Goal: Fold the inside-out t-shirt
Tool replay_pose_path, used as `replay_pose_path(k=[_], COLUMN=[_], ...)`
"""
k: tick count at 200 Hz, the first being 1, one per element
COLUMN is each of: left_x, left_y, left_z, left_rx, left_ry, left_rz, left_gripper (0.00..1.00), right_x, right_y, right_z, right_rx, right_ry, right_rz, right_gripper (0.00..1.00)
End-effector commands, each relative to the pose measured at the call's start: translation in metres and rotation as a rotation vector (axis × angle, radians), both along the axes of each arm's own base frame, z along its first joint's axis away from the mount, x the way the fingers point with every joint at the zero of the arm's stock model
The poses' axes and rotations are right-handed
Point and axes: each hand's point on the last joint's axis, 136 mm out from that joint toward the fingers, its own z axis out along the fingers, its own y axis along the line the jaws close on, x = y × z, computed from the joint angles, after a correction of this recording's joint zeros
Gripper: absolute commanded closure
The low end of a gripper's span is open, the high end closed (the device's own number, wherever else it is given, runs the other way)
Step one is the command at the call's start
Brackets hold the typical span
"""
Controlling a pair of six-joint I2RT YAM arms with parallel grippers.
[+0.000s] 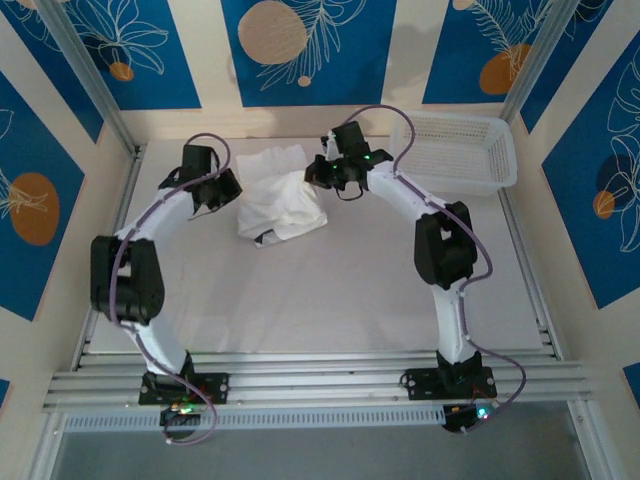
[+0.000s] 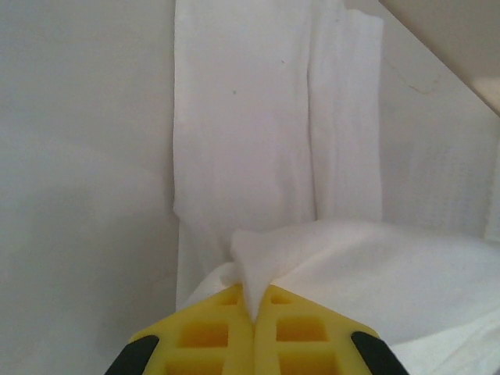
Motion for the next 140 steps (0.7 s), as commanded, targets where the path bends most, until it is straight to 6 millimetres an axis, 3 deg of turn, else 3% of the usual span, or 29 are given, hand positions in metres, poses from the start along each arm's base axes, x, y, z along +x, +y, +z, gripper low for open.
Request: replay_pose_path(k=[1,18,33,38,41,53,72,85,98,140], left_x=[0.025,0.042,0.059,0.064,0.067,0.078,0.077,0.060,0.034,-0.060], left_y=[-0.003,-0.003,0.001,0.002,0.003,0.007,0.018,0.022,0.023,-0.014], left_z=[-0.010,-0.018,-0.015,-0.013,-0.011,0.003,0.030,0.039,0.037,-0.019], left_rx=[-0.026,-0.028,-0.030,-0.043,-0.051,-0.082,-0.068,-0.047,-0.050,-0.068], left_ry=[0.000,0.007,-0.009,-0.017,-0.023,-0.054,-0.105,-0.105,-0.086,0.061], left_rz=[-0.036,-0.033,-0.023,-0.022,-0.020,-0.021,-0.023,-0.022,-0.018,-0.110], left_gripper=[1.00,1.00,0.86,0.80,0.76,0.64,0.54,0.51,0.50,0.50], right_x=[0.018,0.035,0.047,0.052,0.052,0.060,0.065,0.057,0.044,-0.011], right_y=[0.005,0.006,0.008,0.010,0.009,0.005,-0.012,-0.026,-0.039,-0.053], right_z=[0.005,0.002,-0.005,0.004,-0.001,0.011,0.030,0.030,0.013,-0.054], right_rx=[0.010,0.021,0.050,0.068,0.069,0.083,0.087,0.063,0.033,0.031], right_ry=[-0.036,-0.032,-0.004,-0.016,0.003,-0.007,-0.032,-0.022,-0.007,0.099], right_rz=[0.040,0.041,0.059,0.070,0.077,0.084,0.081,0.074,0.053,0.043], right_gripper=[0.99,0.89,0.66,0.63,0.60,0.52,0.46,0.46,0.46,0.47])
